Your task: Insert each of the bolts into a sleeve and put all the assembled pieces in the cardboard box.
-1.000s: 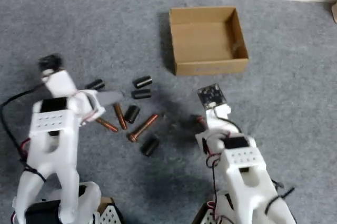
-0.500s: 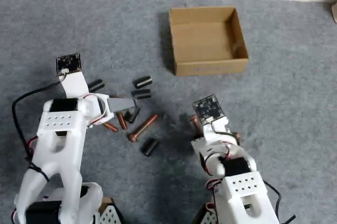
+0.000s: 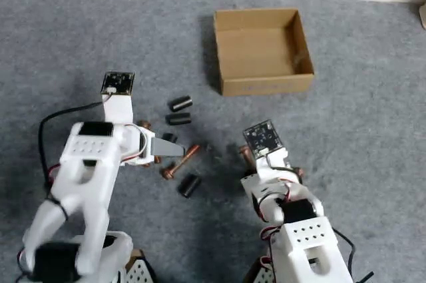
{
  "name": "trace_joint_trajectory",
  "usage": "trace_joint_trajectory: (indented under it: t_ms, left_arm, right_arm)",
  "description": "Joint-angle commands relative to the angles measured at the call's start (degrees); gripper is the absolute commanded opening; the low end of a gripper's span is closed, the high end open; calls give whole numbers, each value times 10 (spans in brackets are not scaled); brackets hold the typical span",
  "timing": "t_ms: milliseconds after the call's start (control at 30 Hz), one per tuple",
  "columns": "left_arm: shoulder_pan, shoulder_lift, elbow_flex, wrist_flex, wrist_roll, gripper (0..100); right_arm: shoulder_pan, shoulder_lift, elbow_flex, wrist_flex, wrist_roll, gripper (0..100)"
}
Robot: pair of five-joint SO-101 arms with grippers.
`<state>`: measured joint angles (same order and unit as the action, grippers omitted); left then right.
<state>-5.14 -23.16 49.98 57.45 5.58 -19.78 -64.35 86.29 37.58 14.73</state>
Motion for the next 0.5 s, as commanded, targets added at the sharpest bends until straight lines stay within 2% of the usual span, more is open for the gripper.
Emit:
trace_joint_trajectory:
  t_ms: [0, 133, 200, 467]
  left_arm:
    - [27, 120, -107, 49, -3, 489]
    - [58, 247, -216, 138, -46, 489]
    - [69, 289, -257, 164, -45, 489]
    - [74, 307, -291, 195, -48, 489]
  right_arm:
    - [-7, -10, -4, -15, 5, 4]
    - [-7, -10, -3, -15, 6, 4]
    - [-7, -10, -3, -16, 6, 4]
    - [-7, -10, -2, -16, 6, 4]
